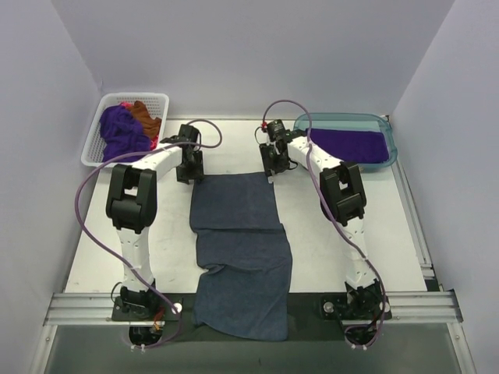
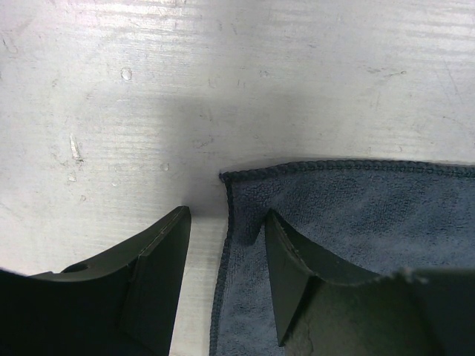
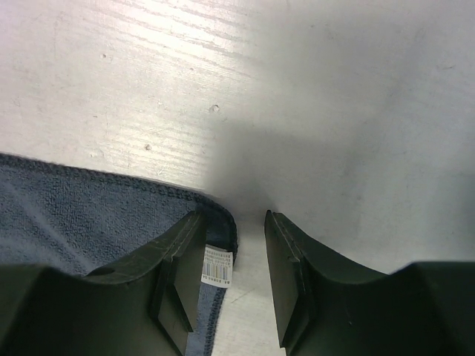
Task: Fold and stack the towels
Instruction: Fold the towel
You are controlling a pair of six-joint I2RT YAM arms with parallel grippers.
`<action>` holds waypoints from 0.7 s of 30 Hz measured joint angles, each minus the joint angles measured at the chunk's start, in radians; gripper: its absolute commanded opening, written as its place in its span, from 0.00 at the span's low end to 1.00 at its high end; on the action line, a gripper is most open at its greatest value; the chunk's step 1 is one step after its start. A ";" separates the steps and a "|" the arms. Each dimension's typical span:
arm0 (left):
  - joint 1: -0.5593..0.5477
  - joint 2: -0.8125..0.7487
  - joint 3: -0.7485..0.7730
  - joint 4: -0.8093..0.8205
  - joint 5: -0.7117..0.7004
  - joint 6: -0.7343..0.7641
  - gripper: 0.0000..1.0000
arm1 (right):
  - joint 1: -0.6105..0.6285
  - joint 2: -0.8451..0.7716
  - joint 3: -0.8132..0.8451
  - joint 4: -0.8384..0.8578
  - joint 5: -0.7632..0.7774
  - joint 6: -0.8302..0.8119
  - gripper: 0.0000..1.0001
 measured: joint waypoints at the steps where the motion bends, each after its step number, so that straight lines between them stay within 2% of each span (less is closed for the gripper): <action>1: 0.000 0.000 0.000 0.000 0.000 0.000 0.55 | 0.001 0.000 0.000 0.000 0.001 0.003 0.38; 8: 0.000 0.000 0.000 0.000 -0.001 0.000 0.55 | 0.008 0.000 -0.009 0.010 0.029 0.013 0.27; 13: 0.000 0.000 0.000 0.001 -0.002 -0.001 0.56 | 0.015 -0.007 -0.027 0.028 0.062 -0.002 0.02; 21: 0.006 -0.008 -0.012 0.016 0.000 -0.005 0.59 | 0.028 -0.016 -0.045 0.045 0.090 -0.023 0.00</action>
